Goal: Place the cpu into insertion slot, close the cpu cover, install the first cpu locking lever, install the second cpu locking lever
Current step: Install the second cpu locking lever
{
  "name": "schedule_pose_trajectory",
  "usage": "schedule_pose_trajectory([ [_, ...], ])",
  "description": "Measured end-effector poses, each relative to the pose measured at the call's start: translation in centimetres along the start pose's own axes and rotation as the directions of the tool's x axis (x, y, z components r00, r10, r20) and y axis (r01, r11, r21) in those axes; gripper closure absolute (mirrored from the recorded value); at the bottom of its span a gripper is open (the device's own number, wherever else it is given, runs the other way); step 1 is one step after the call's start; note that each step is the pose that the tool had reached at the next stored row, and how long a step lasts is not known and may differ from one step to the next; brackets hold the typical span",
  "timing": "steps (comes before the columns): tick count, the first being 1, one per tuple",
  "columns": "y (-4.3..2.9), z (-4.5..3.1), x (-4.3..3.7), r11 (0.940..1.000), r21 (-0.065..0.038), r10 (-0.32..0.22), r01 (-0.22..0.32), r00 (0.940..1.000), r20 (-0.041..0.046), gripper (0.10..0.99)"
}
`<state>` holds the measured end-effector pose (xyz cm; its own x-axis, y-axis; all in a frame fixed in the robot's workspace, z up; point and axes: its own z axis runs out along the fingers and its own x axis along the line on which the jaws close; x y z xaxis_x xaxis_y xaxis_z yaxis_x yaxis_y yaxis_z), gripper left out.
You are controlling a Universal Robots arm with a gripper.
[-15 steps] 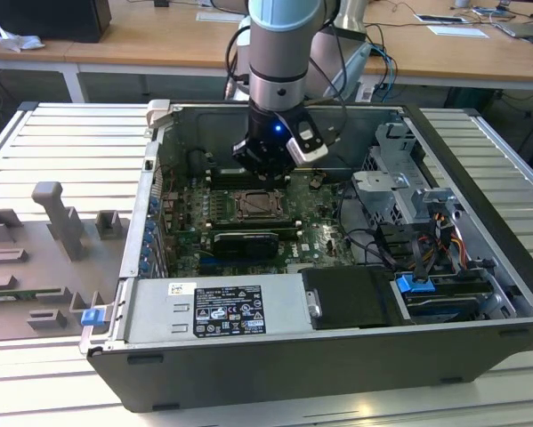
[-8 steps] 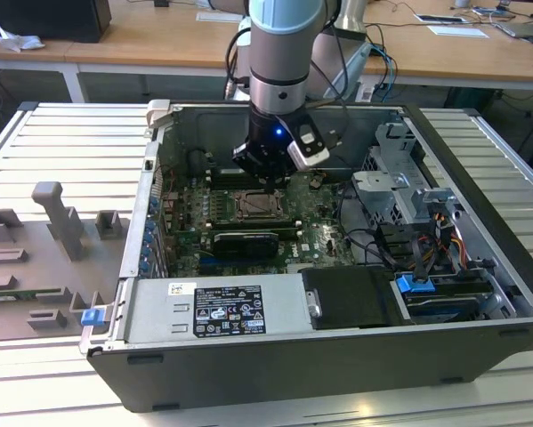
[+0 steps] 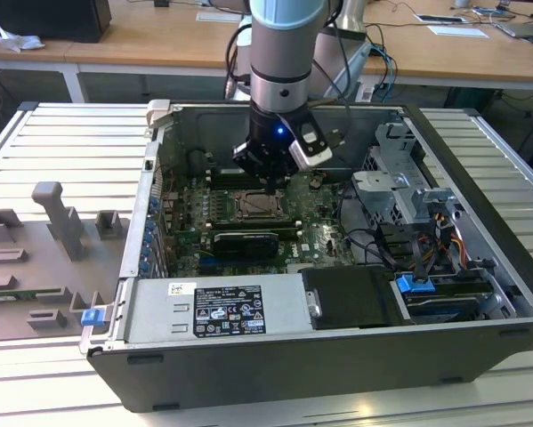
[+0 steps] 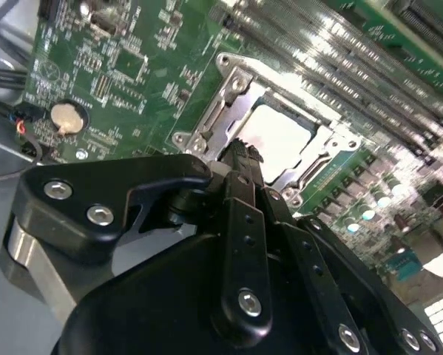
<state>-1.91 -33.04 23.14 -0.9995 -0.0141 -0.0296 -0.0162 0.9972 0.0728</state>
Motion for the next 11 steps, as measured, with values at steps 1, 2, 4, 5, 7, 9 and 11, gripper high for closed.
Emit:
schedule_pose_trajectory([
  [1,-0.40,-0.03,0.00,1.0000,0.000,0.000,0.000,1.0000,0.0000,0.980],
  [2,-0.74,-0.06,0.01,1.0000,0.000,0.000,0.000,1.0000,-0.0003,0.980],
  [4,-1.21,-0.09,0.01,1.0000,0.000,0.000,0.000,1.0000,-0.0017,0.980],
  [5,-1.33,-0.12,0.01,1.0000,0.000,0.000,0.000,1.0000,-0.0022,0.980],
  [7,-1.43,-0.51,0.01,1.0000,0.000,0.000,0.000,1.0000,-0.0034,0.980],
  [9,-1.44,-1.09,-0.01,1.0000,0.000,0.000,0.000,1.0000,-0.0045,0.980],
  [11,-1.66,-1.31,-0.01,1.0000,-0.001,0.000,0.000,1.0000,-0.0063,0.980],
])
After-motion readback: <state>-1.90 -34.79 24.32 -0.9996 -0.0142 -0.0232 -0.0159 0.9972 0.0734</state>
